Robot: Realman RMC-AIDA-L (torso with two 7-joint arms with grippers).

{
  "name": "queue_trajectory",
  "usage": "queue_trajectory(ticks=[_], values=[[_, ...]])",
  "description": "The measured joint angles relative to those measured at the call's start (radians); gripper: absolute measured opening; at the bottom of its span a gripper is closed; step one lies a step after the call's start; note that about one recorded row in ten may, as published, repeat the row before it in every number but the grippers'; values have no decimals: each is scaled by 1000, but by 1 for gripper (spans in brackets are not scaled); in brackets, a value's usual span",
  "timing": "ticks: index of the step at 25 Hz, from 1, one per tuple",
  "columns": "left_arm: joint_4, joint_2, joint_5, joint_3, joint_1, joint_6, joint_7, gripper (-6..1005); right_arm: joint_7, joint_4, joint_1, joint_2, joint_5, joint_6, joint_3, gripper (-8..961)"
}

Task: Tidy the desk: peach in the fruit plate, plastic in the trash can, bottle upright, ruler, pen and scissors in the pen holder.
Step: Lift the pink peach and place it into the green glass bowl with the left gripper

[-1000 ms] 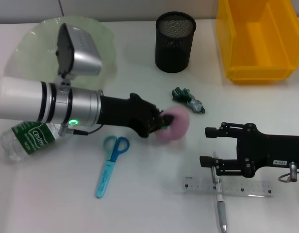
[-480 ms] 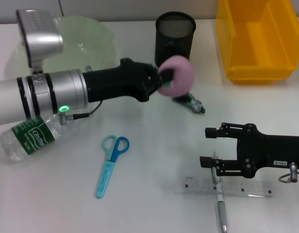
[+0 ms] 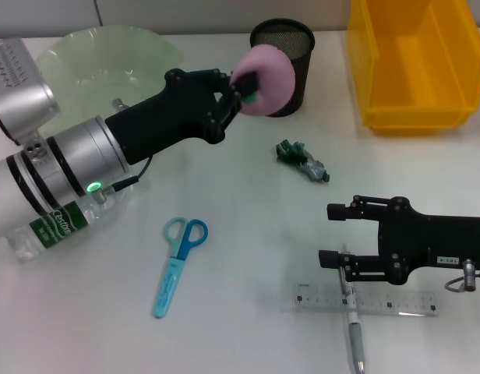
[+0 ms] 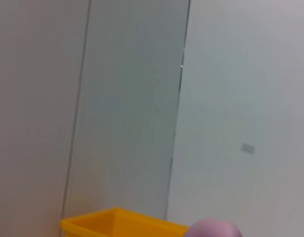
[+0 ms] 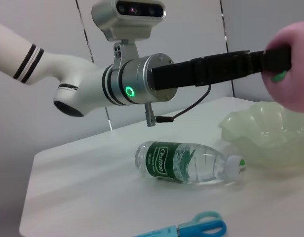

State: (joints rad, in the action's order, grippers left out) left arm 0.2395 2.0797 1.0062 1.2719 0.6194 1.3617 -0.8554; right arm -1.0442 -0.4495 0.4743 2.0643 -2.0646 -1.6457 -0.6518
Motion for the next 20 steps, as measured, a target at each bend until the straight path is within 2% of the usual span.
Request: queue_trajectory(ticks=[7,13,20], values=[[-10,0,-31,-12,0,-17,25,51,0,0,0,0,0,0,0,759],[-77,0,-240,-9,0,-77,165,52,1,0,-1,0,0,0,0,759],[-106,0,-421,-13,1,-216,306,53,1,0,-2,4,0,0,0,760]])
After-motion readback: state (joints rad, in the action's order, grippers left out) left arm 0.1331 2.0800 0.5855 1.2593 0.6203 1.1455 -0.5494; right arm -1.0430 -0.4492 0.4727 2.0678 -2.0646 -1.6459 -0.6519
